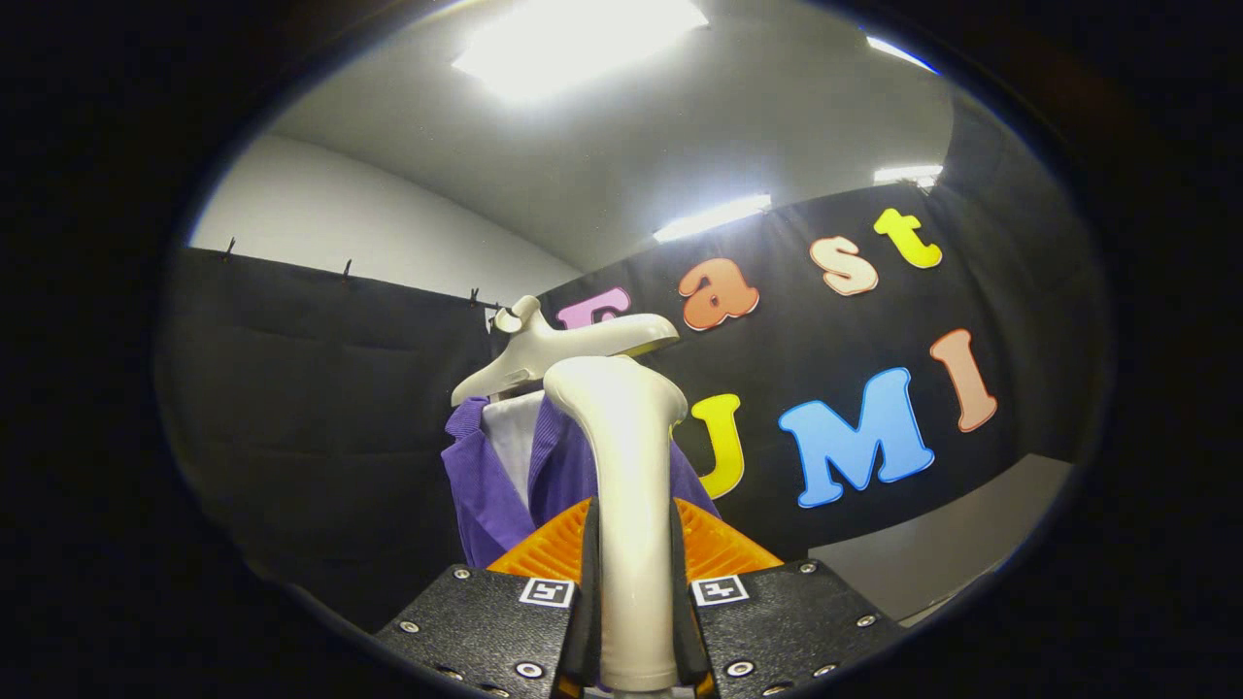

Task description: Iron the clothes twice with a garment steamer, once on the left side and once on the right side.

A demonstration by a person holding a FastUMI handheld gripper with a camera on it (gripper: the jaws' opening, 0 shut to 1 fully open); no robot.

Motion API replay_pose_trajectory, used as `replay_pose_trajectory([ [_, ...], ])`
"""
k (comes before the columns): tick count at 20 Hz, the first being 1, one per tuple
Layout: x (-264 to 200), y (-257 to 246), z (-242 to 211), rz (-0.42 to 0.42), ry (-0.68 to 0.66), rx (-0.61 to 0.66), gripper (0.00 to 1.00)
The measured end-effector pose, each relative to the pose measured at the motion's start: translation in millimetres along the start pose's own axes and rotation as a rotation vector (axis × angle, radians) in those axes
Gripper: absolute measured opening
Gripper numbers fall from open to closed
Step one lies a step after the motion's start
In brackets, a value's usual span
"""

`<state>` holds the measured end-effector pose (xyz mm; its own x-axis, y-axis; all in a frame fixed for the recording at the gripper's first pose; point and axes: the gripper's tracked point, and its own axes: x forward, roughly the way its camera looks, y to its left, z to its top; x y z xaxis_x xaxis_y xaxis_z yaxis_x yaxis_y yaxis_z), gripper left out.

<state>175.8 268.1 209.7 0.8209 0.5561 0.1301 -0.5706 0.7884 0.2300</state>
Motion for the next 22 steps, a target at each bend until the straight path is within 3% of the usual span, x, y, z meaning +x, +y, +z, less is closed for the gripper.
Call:
replay_pose_trajectory([
  [12,47,28,-33,-0.144,-0.099,-0.296,0.31],
  [22,27,30,-85,-0.167,-0.051,-0.313,0.31],
])
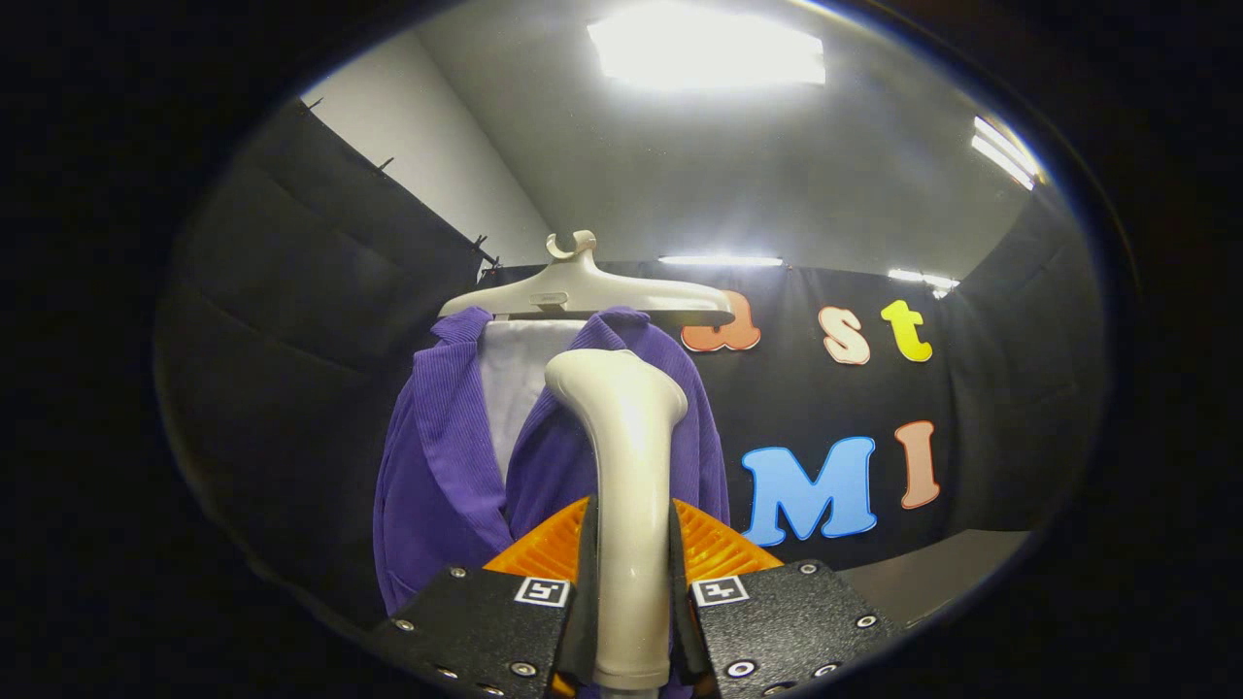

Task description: Iron the clothes twice with a garment steamer, once on the left side and once on the right side.

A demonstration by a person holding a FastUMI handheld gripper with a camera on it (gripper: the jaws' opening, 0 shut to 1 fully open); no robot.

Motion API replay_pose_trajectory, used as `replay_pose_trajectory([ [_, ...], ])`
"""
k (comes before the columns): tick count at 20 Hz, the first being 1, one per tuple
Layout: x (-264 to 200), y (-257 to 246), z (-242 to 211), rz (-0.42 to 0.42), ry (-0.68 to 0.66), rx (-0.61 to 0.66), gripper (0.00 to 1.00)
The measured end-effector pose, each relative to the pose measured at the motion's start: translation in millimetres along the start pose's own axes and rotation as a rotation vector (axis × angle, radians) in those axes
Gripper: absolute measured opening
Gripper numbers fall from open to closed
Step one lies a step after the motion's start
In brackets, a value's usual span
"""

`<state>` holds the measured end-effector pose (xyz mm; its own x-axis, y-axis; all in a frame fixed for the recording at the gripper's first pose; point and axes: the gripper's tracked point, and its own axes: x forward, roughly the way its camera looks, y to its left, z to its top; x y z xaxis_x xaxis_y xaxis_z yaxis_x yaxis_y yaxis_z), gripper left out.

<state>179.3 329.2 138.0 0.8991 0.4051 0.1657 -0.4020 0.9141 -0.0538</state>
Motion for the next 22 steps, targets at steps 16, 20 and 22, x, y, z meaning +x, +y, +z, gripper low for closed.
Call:
replay_pose_trajectory([
  [16,-72,6,-118,-0.007,0.241,-0.006,0.31],
  [20,-74,7,-141,-0.002,0.292,-0.004,0.31],
  [22,-87,5,-154,-0.001,0.318,-0.002,0.31],
])
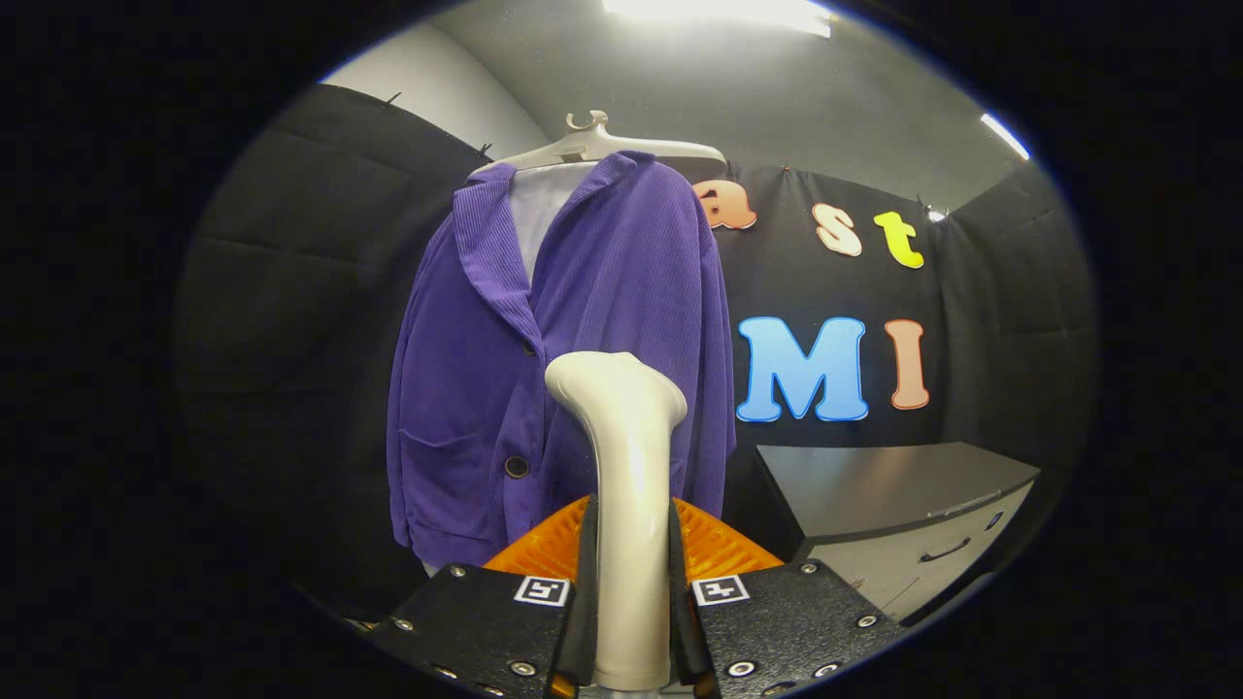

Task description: Iron the clothes twice with a garment steamer, once on the left side and once on the right side.

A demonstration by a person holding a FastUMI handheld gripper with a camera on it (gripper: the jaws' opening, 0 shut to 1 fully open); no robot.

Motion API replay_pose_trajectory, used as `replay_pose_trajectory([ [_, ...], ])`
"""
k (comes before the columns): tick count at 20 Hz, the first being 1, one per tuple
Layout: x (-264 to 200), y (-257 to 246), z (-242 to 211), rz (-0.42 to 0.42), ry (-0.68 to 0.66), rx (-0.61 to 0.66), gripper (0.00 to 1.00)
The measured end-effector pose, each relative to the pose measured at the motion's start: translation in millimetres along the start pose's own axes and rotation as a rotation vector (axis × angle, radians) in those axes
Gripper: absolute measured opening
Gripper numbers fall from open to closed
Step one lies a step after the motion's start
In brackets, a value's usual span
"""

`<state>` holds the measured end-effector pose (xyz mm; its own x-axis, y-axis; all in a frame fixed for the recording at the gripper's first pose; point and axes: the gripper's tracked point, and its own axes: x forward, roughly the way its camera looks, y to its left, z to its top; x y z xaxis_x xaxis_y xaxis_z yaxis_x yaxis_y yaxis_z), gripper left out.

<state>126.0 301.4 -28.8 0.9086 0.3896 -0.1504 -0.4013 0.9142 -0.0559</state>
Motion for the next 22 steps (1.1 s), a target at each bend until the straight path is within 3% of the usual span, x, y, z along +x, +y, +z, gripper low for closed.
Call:
replay_pose_trajectory([
  [17,-42,9,-119,0.025,0.208,-0.008,0.32],
  [22,-52,14,-136,0.028,0.244,-0.006,0.32],
])
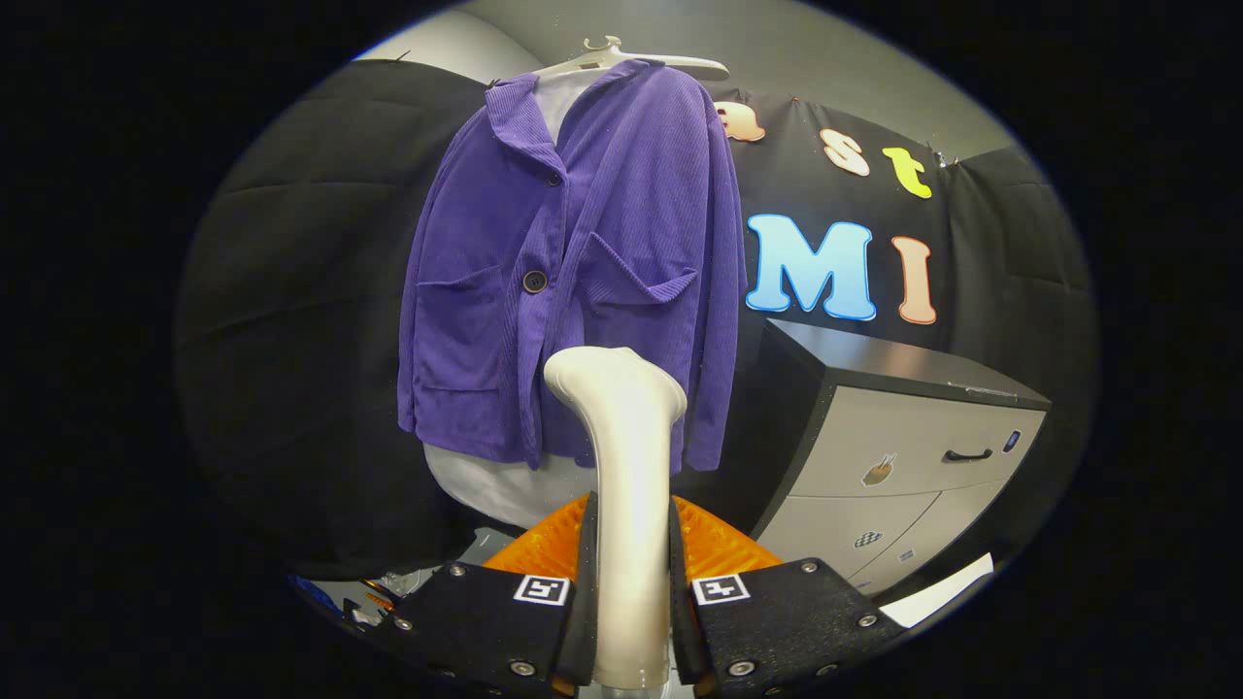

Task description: Iron the clothes twice with a garment steamer, once on the left side and once on the right side.

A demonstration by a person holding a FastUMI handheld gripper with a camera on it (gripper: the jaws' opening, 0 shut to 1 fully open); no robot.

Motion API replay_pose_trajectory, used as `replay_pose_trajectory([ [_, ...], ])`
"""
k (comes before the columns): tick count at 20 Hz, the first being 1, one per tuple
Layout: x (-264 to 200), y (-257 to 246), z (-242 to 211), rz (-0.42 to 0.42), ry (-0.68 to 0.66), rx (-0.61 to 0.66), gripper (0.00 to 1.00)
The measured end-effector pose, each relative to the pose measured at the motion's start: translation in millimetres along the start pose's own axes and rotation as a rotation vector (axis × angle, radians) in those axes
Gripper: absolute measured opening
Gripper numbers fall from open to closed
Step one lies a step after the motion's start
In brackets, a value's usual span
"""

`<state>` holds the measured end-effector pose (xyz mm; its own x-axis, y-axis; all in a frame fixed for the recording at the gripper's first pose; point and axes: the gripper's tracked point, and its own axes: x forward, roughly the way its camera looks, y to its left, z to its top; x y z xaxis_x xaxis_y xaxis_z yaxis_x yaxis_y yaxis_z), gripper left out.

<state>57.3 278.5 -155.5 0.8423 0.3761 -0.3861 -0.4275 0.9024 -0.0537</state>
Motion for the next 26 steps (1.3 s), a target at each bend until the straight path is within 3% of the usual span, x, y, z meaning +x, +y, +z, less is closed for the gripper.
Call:
replay_pose_trajectory([
  [7,-24,3,42,0.008,-0.102,0.004,0.32],
  [17,-45,7,181,0.017,-0.388,0.009,0.31],
  [26,-65,45,294,0.084,-0.621,0.005,0.32],
])
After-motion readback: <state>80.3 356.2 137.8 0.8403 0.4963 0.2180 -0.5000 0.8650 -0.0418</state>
